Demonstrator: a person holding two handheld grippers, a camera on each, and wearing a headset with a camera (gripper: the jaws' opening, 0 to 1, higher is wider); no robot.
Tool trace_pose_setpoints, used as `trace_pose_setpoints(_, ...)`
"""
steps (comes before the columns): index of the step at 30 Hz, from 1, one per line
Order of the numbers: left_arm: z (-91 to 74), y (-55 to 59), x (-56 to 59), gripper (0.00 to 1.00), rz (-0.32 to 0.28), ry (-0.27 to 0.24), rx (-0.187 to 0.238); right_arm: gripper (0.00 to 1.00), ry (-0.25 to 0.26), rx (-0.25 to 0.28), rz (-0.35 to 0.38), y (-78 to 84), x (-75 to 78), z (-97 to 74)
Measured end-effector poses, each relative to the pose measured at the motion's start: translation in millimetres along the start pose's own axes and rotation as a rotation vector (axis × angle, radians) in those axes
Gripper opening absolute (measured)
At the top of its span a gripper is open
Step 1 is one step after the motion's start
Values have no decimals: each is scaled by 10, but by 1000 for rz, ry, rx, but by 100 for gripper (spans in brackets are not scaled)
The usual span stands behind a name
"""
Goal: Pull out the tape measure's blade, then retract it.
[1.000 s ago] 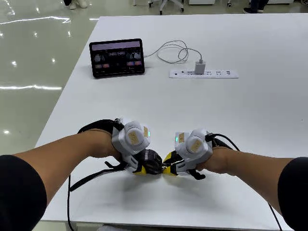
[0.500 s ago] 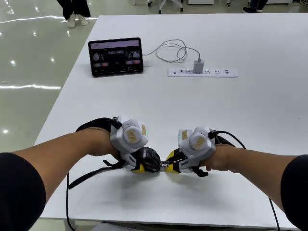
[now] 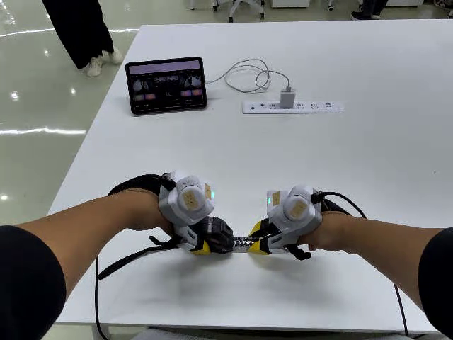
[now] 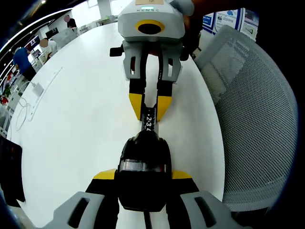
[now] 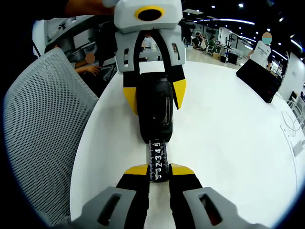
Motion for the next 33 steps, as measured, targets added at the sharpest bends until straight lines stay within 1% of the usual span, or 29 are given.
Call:
trace_pose_setpoints(11, 0, 2, 1, 34, -2, -5, 3, 10, 6, -8, 3, 51, 4, -53)
trace_pose_setpoints(33, -3, 0, 0, 34, -11, -14, 6, 10, 15, -28, 9, 206, 0, -203)
Point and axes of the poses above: the centre of the closed fingertips' face, and the gripper's own axes: z roughly forward along the fingers, x roughly to its right, y roughly out of its underside, the point moved 2 cm from there along -z, roughly backward along the fingers, and after that the axes turned 11 degrees about -z, right-handed, at the moved point
